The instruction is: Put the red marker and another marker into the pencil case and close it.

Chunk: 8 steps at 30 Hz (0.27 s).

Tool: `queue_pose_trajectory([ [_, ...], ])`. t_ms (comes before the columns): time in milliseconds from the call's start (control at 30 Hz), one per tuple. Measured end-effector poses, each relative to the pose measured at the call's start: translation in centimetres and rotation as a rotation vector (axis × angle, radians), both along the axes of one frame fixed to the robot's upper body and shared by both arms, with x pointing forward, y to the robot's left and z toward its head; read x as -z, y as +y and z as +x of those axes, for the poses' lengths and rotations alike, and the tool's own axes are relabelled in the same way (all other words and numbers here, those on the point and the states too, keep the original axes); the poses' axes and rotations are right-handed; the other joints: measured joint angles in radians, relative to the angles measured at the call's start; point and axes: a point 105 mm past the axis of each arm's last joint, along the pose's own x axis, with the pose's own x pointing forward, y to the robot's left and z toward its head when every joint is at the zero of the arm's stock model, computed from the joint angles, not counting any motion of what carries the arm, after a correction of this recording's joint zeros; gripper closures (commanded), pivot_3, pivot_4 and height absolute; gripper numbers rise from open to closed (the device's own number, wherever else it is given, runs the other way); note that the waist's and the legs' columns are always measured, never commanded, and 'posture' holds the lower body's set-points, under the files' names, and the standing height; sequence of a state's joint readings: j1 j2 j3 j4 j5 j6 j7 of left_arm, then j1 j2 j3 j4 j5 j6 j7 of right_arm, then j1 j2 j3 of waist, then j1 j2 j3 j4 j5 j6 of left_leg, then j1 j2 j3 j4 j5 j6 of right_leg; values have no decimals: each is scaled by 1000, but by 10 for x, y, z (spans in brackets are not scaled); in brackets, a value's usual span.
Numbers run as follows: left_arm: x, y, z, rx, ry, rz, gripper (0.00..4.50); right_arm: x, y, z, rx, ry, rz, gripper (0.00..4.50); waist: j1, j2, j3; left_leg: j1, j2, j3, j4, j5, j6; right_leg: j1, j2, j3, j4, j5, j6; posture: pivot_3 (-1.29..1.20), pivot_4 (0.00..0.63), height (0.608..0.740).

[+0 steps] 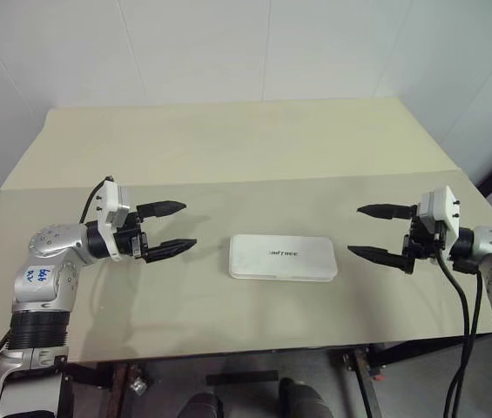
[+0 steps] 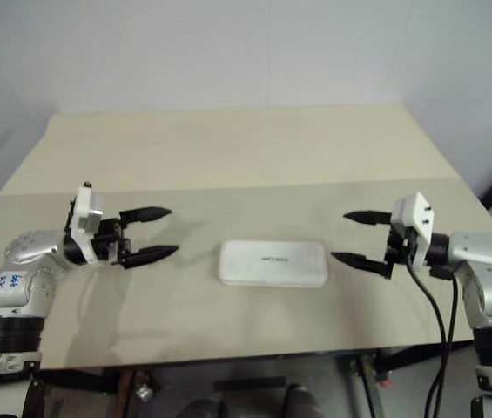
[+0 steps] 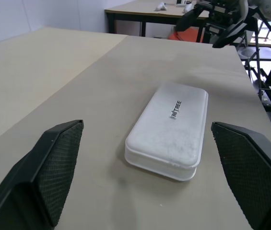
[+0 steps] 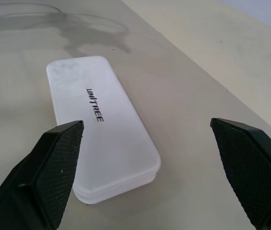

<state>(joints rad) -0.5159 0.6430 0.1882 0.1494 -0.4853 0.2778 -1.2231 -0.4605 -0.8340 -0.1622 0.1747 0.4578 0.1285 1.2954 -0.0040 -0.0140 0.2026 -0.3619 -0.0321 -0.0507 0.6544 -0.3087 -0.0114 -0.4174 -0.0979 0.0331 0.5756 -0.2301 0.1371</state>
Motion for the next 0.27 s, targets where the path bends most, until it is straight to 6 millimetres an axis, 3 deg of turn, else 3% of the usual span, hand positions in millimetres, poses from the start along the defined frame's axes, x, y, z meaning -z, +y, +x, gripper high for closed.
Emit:
queue_pose_trajectory([
  [267,0,-1,-5,17,-3,16,43,-3,-8,4,9,-2,-20,0,0,0,0,-3,1,2,-2,0,-1,-3,1,0,1,0,0,0,150,740],
])
